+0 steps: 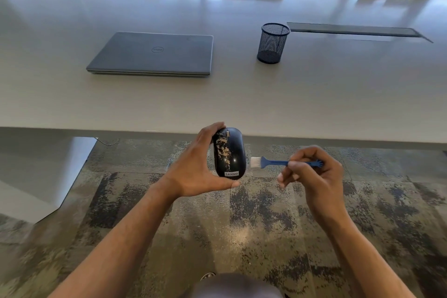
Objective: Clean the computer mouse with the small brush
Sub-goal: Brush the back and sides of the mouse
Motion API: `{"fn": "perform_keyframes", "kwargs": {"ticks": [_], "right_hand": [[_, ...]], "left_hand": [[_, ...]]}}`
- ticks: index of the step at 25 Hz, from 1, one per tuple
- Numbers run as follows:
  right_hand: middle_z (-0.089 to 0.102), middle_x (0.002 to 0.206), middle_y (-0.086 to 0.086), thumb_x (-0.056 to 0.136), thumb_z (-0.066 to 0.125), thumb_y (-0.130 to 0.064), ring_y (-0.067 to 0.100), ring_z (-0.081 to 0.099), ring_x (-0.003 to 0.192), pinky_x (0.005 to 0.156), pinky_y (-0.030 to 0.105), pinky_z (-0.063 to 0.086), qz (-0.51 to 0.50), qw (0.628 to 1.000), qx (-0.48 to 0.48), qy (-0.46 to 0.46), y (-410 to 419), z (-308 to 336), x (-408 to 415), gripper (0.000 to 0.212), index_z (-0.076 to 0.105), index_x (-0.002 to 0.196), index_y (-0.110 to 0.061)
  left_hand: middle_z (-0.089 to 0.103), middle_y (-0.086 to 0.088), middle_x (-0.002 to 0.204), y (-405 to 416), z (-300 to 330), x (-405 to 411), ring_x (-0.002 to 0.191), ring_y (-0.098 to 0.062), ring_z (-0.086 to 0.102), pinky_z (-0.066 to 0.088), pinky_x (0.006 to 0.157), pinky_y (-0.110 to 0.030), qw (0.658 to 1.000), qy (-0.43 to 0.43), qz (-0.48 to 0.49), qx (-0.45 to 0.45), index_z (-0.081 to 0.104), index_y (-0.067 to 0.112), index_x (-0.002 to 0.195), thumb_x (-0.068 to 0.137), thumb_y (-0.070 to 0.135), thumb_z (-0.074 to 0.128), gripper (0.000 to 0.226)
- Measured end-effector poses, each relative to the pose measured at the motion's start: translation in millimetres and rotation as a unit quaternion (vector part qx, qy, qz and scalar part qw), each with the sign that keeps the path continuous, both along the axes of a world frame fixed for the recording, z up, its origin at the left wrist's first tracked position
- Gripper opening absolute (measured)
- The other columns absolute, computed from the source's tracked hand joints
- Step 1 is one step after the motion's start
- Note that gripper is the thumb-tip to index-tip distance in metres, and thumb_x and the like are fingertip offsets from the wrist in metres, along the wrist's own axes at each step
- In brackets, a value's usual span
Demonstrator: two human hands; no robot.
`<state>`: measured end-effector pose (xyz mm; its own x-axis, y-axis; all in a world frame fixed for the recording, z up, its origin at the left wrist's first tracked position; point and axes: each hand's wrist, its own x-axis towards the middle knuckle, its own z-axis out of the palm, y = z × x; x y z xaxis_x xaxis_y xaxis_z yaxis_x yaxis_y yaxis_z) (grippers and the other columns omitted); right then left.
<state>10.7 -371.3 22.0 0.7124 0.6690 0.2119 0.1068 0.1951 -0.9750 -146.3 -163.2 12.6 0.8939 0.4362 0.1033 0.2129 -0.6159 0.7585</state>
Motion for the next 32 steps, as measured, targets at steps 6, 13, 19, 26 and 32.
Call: {"fn": "perform_keyframes", "kwargs": {"ticks": [6,13,19,26,32], "right_hand": [[0.067,0.063,0.013,0.086,0.061,0.001,0.026,0.066,0.054,0.051,0.032,0.057,0.047,0.998,-0.041,0.021,16,11,3,0.008,0.064,0.081,-0.005],[0.067,0.066,0.012,0.090,0.059,0.001,0.026,0.065,0.057,0.053,0.031,0.056,0.077,0.994,-0.040,0.061,28,27,21,0.012,0.064,0.083,-0.007],[0.068,0.065,0.013,0.092,0.057,0.006,0.027,0.066,0.056,0.052,0.031,0.055,0.028,0.995,-0.078,0.060,29,27,31,0.016,0.065,0.083,-0.006],[0.068,0.065,0.010,0.092,0.056,0.005,0.028,0.066,0.056,0.053,0.032,0.056,0.025,0.995,-0.092,0.030,51,39,32,0.011,0.063,0.086,-0.001],[0.069,0.065,0.011,0.091,0.057,0.005,0.028,0.066,0.055,0.052,0.033,0.057,0.038,0.995,-0.093,0.009,51,45,33,0.009,0.063,0.086,0.000]], "left_hand": [[0.035,0.011,0.147,-2,1,2,0.129,-0.007,0.039,0.034,0.109,-0.029,1.000,-0.002,-0.017,0.009,0.018,0.037,0.150,0.052,0.067,0.081,0.120],[0.035,0.009,0.150,-3,-1,1,0.132,-0.011,0.040,0.035,0.113,-0.039,1.000,0.009,-0.025,0.008,0.016,0.040,0.149,0.053,0.066,0.082,0.120],[0.034,0.009,0.150,-2,-1,1,0.132,-0.012,0.040,0.035,0.113,-0.040,0.999,0.012,-0.026,0.015,0.015,0.039,0.150,0.054,0.068,0.081,0.120],[0.035,0.012,0.150,-3,-1,6,0.131,-0.009,0.040,0.033,0.111,-0.035,0.999,0.011,-0.042,0.011,0.016,0.040,0.150,0.054,0.066,0.083,0.120],[0.035,0.009,0.150,-3,-1,8,0.132,-0.010,0.040,0.034,0.111,-0.034,0.999,0.004,-0.043,0.005,0.017,0.037,0.150,0.054,0.066,0.083,0.120]]}}
